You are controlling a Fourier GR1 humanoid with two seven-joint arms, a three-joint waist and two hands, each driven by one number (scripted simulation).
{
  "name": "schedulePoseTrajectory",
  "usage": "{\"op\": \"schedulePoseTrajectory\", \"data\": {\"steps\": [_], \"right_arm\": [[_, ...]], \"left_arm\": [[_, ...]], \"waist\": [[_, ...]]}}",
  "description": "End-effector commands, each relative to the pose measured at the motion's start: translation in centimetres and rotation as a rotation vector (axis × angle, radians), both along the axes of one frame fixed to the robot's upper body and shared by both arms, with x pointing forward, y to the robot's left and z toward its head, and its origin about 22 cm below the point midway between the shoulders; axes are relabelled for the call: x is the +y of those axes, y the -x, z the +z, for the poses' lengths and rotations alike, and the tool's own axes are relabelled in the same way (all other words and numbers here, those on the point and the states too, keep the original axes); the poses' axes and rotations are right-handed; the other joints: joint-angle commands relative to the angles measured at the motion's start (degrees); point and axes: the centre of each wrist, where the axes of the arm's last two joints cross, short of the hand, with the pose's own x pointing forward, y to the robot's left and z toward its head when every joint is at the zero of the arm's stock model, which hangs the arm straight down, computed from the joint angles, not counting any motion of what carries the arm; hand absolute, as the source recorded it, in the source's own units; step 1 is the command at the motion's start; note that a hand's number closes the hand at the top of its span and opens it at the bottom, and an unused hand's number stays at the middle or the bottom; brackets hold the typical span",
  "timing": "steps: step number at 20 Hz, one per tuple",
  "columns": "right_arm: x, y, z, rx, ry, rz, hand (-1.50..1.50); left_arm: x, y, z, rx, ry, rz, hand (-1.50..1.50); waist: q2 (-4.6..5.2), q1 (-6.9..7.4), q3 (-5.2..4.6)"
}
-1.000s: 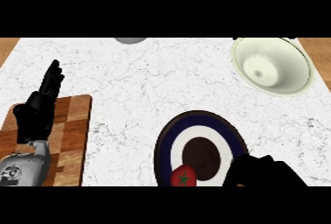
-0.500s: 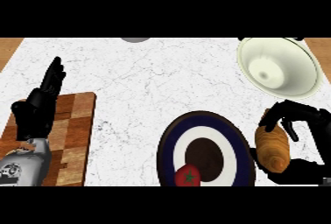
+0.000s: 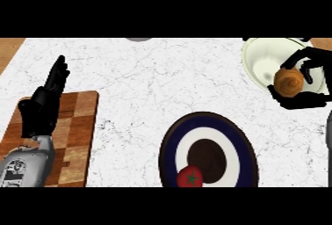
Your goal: Pick the croissant from the plate and place it in the bowl
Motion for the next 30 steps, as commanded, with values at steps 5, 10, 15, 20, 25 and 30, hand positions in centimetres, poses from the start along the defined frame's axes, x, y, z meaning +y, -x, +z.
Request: {"op": "schedulePoseTrajectory", "data": {"steps": [5, 10, 15, 20, 25, 30], "right_arm": [[-2.3, -5.6, -2.5, -0.079, 0.228, -0.167, 1.50], [-4.4, -7.4, -5.5, -0.079, 0.259, -0.224, 1.50], [-5.4, -8.7, -5.7, 0.081, 0.140, -0.241, 1.50], [-5.2, -8.8, -7.3, 0.123, 0.021, -0.097, -1.50], [-6.3, -9.2, -5.7, 0.055, -0.108, -0.024, -1.50], [-8.5, -8.8, -4.3, 0.008, -0.209, -0.076, -1.50]], "left_arm": [[-1.1, -0.3, -0.7, -0.021, 0.008, -0.040, 0.00], [-1.5, -0.8, 0.8, -0.025, 0.007, -0.035, 0.00], [-2.8, 0.3, -0.2, -0.001, 0.019, -0.075, 0.00], [-1.1, -1.4, 0.9, -0.031, 0.010, -0.057, 0.00], [-2.6, -1.2, 1.7, -0.023, 0.010, -0.076, 0.00], [-1.0, -1.0, 1.2, -0.023, 0.001, -0.059, 0.00]], "waist": [[0.55, 1.51, 0.02], [0.64, 1.77, 0.10], [1.17, 3.57, 0.18], [1.60, 3.26, 0.26], [1.54, 3.48, 0.34], [1.34, 3.17, 0.24]]}}
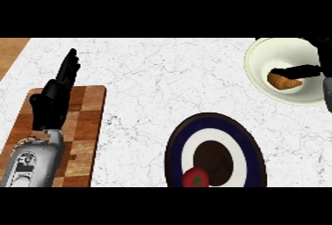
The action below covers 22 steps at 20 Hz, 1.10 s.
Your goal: Pick the croissant from the plate and place it in the bowl
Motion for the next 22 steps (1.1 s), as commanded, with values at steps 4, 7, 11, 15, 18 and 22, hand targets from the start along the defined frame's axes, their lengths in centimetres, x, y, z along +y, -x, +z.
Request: {"op": "schedulePoseTrajectory", "data": {"steps": [4, 7, 11, 15, 18, 22], "right_arm": [[-3.9, 1.5, 0.8, 0.004, -0.153, 0.014, -1.50], [-7.2, 3.8, 0.5, 0.012, -0.219, 0.014, -1.50], [-10.1, 6.3, -0.1, 0.023, -0.270, 0.087, -1.50], [-13.5, 9.2, 0.3, 0.023, -0.311, 0.150, -1.50], [-14.7, 10.3, 1.0, 0.041, -0.311, 0.175, -1.50], [-14.6, 10.2, 0.9, 0.021, -0.310, 0.213, -1.50]], "left_arm": [[1.6, -0.1, -0.1, 0.012, -0.010, 0.014, 0.00], [0.3, 0.3, -0.7, 0.007, 0.012, 0.015, 0.00], [0.1, 0.5, 0.4, 0.019, 0.011, 0.014, 0.00], [0.1, 1.3, -1.4, -0.002, 0.005, 0.043, 0.00], [1.1, 2.0, -1.8, 0.002, -0.010, 0.038, 0.00], [1.0, 0.4, -0.2, -0.012, -0.007, 0.037, 0.00]], "waist": [[-0.08, -0.83, -0.05], [-0.27, -1.31, -0.01], [-0.52, -1.57, 0.07], [-0.55, -2.10, 0.08], [-0.72, -1.93, 0.07], [-0.62, -2.31, 0.11]]}}
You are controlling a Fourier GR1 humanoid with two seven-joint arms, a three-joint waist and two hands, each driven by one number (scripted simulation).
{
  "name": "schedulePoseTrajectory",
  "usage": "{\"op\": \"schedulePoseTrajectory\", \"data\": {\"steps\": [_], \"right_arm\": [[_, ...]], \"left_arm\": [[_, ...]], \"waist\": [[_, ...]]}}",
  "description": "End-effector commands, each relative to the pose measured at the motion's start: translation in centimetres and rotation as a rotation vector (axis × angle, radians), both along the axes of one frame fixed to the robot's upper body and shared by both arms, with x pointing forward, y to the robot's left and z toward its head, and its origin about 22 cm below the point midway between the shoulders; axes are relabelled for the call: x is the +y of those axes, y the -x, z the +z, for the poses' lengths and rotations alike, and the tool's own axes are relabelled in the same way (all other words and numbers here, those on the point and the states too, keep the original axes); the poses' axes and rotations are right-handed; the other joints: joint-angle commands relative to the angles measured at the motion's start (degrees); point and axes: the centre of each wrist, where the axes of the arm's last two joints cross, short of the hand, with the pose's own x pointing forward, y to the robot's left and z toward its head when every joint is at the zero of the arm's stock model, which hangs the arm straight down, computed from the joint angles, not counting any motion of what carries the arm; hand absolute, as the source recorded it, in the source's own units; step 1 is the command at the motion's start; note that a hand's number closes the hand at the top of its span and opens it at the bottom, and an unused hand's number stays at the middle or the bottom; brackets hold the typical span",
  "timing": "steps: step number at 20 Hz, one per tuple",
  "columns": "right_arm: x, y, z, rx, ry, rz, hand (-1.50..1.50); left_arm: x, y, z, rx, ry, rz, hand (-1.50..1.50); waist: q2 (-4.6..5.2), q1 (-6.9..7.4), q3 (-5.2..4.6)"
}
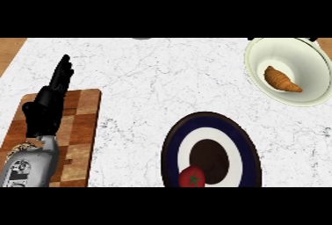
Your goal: Pick the croissant from the plate and place it in the bowl
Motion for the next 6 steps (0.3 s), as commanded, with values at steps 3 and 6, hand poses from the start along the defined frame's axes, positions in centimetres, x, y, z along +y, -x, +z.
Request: {"op": "schedulePoseTrajectory", "data": {"steps": [3, 6], "right_arm": [[-1.0, 2.4, -2.5, -0.063, -0.072, 0.143, -1.50], [-2.1, 2.9, -1.0, -0.074, -0.072, 0.158, -1.50]], "left_arm": [[-1.2, 0.2, -0.4, 0.011, 0.004, 0.006, 0.00], [0.2, -0.2, -0.3, 0.011, 0.006, 0.011, 0.00]], "waist": [[-0.24, -0.39, 0.02], [-0.24, -0.74, -0.02]]}}
